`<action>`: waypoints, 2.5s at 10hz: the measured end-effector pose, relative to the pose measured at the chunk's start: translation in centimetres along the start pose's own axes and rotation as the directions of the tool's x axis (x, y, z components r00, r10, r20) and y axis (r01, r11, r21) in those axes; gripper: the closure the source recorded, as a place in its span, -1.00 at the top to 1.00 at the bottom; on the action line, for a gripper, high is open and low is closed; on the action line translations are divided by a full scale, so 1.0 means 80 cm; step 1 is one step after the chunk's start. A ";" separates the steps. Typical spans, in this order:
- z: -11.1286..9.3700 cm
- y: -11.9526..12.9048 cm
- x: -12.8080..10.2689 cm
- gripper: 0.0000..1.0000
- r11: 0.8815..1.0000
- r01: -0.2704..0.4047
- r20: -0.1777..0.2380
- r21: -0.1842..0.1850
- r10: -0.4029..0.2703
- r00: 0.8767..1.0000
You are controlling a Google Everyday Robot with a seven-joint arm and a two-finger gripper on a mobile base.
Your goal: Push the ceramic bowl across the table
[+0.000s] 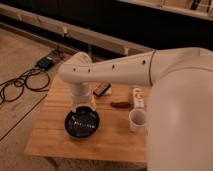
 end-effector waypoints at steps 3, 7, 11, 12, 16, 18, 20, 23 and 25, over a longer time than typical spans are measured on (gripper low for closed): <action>0.000 0.000 0.000 0.30 1.000 0.000 0.000 0.000 0.000 1.000; 0.032 -0.003 0.005 0.30 0.999 0.020 -0.065 0.026 -0.019 0.998; 0.082 0.009 -0.013 0.30 0.997 0.056 -0.120 0.052 -0.049 0.992; 0.091 0.010 -0.017 0.30 0.997 0.060 -0.129 0.056 -0.052 0.990; 0.135 0.012 -0.043 0.30 0.994 0.071 -0.167 0.078 -0.057 0.984; 0.152 0.019 -0.062 0.30 0.994 0.073 -0.173 0.081 -0.058 0.983; 0.164 0.028 -0.077 0.30 0.994 0.077 -0.174 0.080 -0.062 0.983; 0.180 0.047 -0.101 0.30 0.993 0.091 -0.176 0.072 -0.077 0.981; 0.189 0.055 -0.114 0.30 0.993 0.096 -0.180 0.069 -0.082 0.980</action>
